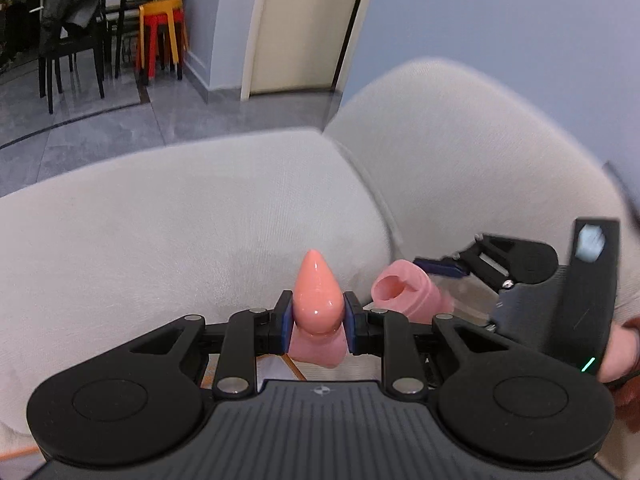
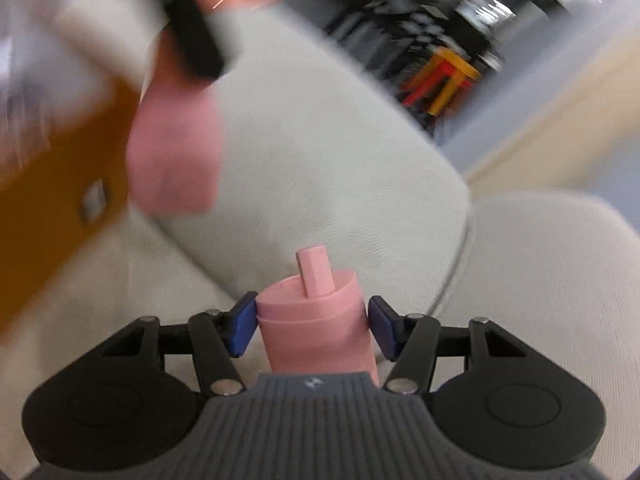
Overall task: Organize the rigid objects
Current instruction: 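Lower the pink cup into the box with the right tool while the left tool lowers the pink bottle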
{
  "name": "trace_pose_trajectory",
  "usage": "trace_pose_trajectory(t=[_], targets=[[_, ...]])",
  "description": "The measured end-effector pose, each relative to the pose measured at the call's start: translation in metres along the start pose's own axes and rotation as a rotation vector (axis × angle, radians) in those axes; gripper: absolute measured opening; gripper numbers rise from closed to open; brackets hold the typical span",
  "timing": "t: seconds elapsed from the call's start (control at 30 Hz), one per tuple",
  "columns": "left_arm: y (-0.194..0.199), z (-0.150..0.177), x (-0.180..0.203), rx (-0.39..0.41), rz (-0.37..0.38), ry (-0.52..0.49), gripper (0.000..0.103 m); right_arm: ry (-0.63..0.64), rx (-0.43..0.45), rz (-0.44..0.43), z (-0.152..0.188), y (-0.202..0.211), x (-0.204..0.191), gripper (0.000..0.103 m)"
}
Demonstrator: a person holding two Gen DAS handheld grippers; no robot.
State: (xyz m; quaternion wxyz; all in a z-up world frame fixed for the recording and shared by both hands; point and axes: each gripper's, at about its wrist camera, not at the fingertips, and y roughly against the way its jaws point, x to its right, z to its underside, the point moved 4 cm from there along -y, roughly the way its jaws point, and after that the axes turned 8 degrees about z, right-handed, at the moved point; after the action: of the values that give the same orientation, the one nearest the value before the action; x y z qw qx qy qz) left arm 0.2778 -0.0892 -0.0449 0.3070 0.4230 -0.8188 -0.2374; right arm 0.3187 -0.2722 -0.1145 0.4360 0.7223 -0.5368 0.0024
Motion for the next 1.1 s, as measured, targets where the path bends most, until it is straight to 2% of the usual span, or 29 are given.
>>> trace_pose_trajectory(t=[0.1, 0.17, 0.23, 0.3, 0.4, 0.53, 0.63, 0.77, 0.93, 1.1], targets=[[0.045, 0.009, 0.007, 0.053, 0.009, 0.020, 0.028, -0.268, 0.046, -0.137, -0.013, 0.046, 0.027, 0.059], [0.072, 0.017, 0.009, 0.071, -0.005, 0.021, 0.028, -0.403, 0.070, -0.243, -0.020, 0.073, 0.035, 0.059], [0.099, 0.029, 0.008, 0.072, -0.046, 0.029, 0.028, -0.482, 0.095, -0.341, -0.028, 0.094, 0.030, 0.059], [0.121, 0.046, 0.002, 0.059, -0.104, 0.052, 0.028, -0.518, 0.104, -0.433, -0.035, 0.112, 0.013, 0.059], [0.145, 0.078, -0.015, 0.005, -0.182, 0.094, 0.028, -0.533, 0.087, -0.564, -0.047, 0.128, -0.033, 0.059], [0.162, 0.122, -0.036, -0.069, -0.281, 0.142, 0.028, -0.570, -0.025, -0.670, -0.051, 0.124, -0.094, 0.059], [0.161, 0.149, -0.048, -0.103, -0.346, 0.182, 0.028, -0.605, -0.096, -0.707, -0.048, 0.118, -0.134, 0.059], [0.154, 0.169, -0.053, -0.131, -0.394, 0.202, 0.028, -0.593, -0.119, -0.676, -0.048, 0.120, -0.170, 0.059], [0.144, 0.180, -0.059, -0.148, -0.391, 0.220, 0.028, -0.586, -0.111, -0.709, -0.047, 0.128, -0.192, 0.059], [0.149, 0.195, -0.071, -0.158, -0.405, 0.225, 0.028, -0.554, -0.203, -0.706, -0.040, 0.121, -0.207, 0.059]])
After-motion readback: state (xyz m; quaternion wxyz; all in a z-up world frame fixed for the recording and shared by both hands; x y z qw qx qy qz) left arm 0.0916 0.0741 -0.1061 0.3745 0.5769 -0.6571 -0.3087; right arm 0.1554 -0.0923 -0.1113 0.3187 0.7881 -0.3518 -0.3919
